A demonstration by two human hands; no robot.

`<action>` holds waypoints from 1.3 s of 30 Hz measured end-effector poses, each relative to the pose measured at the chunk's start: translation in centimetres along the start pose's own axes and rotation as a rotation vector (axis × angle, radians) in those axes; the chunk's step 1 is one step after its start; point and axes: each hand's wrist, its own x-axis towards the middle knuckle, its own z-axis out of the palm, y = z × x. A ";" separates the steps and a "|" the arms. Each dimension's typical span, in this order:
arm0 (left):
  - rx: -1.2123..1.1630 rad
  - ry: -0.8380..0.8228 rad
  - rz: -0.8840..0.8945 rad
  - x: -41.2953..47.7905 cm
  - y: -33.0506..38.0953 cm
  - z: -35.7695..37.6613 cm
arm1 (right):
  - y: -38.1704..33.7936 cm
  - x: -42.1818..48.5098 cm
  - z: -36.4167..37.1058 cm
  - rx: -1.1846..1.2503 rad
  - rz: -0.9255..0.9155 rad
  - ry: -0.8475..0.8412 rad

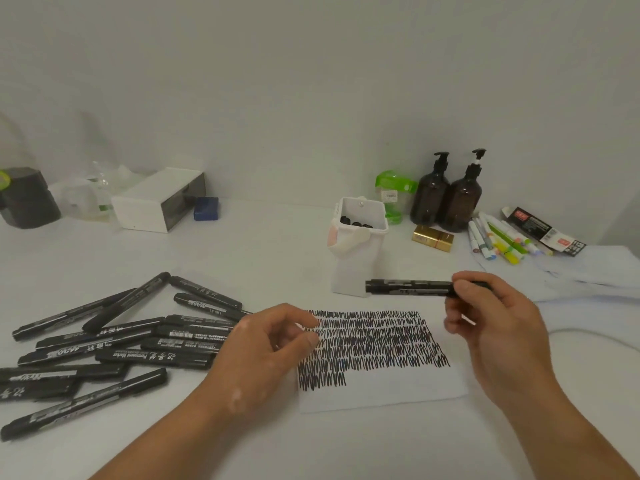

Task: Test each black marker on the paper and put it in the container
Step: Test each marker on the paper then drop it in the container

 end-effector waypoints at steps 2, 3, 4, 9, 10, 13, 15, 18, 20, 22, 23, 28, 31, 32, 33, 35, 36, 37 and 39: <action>0.000 0.004 -0.007 0.0 0.0 0.1 | -2.6 1.2 0.3 -0.077 -0.104 0.046; 0.000 0.006 -0.011 0.0 0.0 0.1 | -4.2 2.0 0.7 -0.116 -0.168 0.050; 0.005 0.008 -0.015 0.0 0.0 0.0 | -5.8 3.0 1.1 -0.159 -0.234 0.044; 0.018 0.006 -0.021 0.0 -0.2 0.0 | -11.4 8.2 4.8 -0.560 -0.438 -0.020; 0.019 0.005 -0.022 0.0 -0.2 -0.1 | -11.8 9.2 5.6 -0.668 -0.455 -0.040; 0.010 0.000 -0.022 0.1 -0.2 -0.2 | -11.7 11.2 7.8 -0.924 -0.472 -0.135; 0.008 0.009 -0.025 0.1 -0.1 -0.2 | -11.0 12.3 8.7 -1.044 -0.463 -0.207; -0.005 0.018 -0.019 0.1 -0.1 -0.2 | -9.5 13.4 9.5 -1.196 -0.428 -0.316; -0.004 0.014 -0.014 0.2 -0.1 -0.1 | -8.4 13.8 9.8 -1.265 -0.395 -0.403; -0.004 0.011 -0.006 0.2 0.0 -0.2 | -7.5 14.0 10.0 -1.347 -0.374 -0.483; -0.004 0.009 -0.003 0.1 0.0 -0.2 | -7.2 14.1 10.0 -1.389 -0.370 -0.521; -0.017 -0.001 -0.006 0.0 0.1 -0.2 | -6.3 14.1 10.0 -1.490 -0.325 -0.646; -0.008 -0.001 -0.001 0.0 0.3 -0.2 | -6.1 13.9 10.0 -1.514 -0.324 -0.671; -0.004 0.001 0.001 0.0 0.3 -0.2 | -6.1 13.8 10.0 -1.521 -0.332 -0.673; 0.000 0.002 0.003 -0.1 0.3 -0.3 | -6.1 13.7 10.0 -1.531 -0.342 -0.677; 0.002 0.003 0.002 0.0 0.3 -0.3 | -6.2 13.5 10.0 -1.557 -0.349 -0.690; 0.003 0.002 0.000 0.0 0.4 -0.3 | -6.2 13.4 10.1 -1.566 -0.340 -0.695; 0.006 0.002 0.000 0.0 0.4 -0.3 | -6.2 13.2 10.2 -1.569 -0.328 -0.692; 0.010 0.001 0.000 0.0 0.3 -0.4 | -6.3 12.9 10.3 -1.555 -0.314 -0.672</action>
